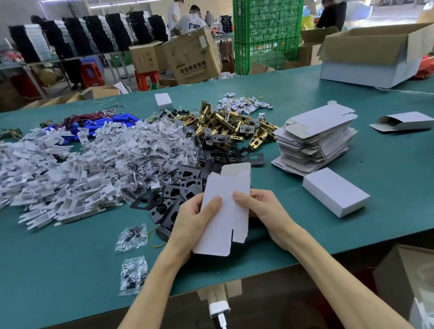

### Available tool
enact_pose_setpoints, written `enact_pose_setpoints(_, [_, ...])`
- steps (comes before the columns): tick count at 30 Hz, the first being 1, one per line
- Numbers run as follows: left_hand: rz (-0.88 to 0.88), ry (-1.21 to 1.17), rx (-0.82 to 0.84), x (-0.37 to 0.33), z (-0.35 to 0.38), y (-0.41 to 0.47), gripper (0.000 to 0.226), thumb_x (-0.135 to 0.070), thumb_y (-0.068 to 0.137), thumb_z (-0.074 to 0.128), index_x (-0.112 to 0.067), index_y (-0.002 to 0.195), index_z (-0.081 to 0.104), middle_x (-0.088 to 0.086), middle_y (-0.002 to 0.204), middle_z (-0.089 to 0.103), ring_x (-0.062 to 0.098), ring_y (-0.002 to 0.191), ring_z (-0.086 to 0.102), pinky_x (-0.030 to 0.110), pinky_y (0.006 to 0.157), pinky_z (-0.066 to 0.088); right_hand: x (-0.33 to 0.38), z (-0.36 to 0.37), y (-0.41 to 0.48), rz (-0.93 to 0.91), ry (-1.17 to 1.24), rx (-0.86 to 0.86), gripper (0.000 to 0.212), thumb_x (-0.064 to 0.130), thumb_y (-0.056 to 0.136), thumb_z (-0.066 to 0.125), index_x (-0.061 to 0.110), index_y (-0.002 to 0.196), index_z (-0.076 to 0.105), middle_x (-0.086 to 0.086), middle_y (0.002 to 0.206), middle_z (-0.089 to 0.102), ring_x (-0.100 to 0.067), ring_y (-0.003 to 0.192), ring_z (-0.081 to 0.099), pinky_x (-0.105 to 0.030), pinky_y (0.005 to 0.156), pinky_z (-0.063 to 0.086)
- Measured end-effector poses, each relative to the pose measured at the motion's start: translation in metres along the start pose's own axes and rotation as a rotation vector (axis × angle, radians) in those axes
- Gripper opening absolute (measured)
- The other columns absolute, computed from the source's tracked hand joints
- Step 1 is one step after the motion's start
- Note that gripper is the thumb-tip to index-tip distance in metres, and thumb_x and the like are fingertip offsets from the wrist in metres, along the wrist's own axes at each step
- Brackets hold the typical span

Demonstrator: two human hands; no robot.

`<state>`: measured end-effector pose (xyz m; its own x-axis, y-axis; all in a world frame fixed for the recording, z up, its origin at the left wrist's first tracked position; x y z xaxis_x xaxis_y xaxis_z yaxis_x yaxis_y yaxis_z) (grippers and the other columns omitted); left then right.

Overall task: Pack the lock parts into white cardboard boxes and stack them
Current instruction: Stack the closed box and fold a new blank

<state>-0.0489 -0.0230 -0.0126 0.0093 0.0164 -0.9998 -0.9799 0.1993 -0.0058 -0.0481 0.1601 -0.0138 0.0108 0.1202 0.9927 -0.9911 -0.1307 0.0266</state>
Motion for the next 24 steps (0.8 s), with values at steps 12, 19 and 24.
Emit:
enact_pose_setpoints(12, [0.010,-0.117,-0.101,0.0048,-0.0056,0.0023,0.027,-0.025,0.105,0.060,-0.002,0.106,0.073,0.019,0.105,0.078,0.029,0.089,0.076,0.040,0.074,0.062,-0.0009,0.0029,0.0013,-0.055,0.052,-0.050,0.022,0.018,0.101,0.062,0.002,0.114,0.070,-0.009,0.104,0.078,-0.018,0.089,0.075,-0.026,0.072,0.058])
enact_pose_setpoints(19, [0.064,-0.106,-0.125,0.0070,-0.0069,0.0028,0.025,-0.023,0.106,0.057,-0.003,0.109,0.073,0.015,0.102,0.079,0.028,0.088,0.078,0.033,0.069,0.064,0.0009,0.0045,-0.0007,-0.051,0.031,-0.037,0.026,0.022,0.098,0.066,0.003,0.114,0.069,-0.011,0.102,0.078,-0.021,0.089,0.075,-0.031,0.073,0.061])
enact_pose_setpoints(24, [0.061,-0.124,-0.202,0.0097,-0.0097,0.0050,0.032,-0.030,0.100,0.066,0.000,0.107,0.072,0.016,0.100,0.080,0.029,0.085,0.078,0.037,0.067,0.064,-0.0004,0.0054,-0.0010,-0.038,-0.055,-0.071,0.025,0.021,0.096,0.069,-0.004,0.100,0.068,-0.013,0.083,0.075,-0.020,0.072,0.068,-0.028,0.061,0.053])
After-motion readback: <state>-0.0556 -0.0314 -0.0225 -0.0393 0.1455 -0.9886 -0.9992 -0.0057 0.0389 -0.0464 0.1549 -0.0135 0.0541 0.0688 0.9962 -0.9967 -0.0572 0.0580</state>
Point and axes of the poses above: each hand's wrist, its own y-axis towards the middle knuckle, its own z-axis out of the palm, x = y × z, the point moved 2 cm from there along y, towards the middle knuckle
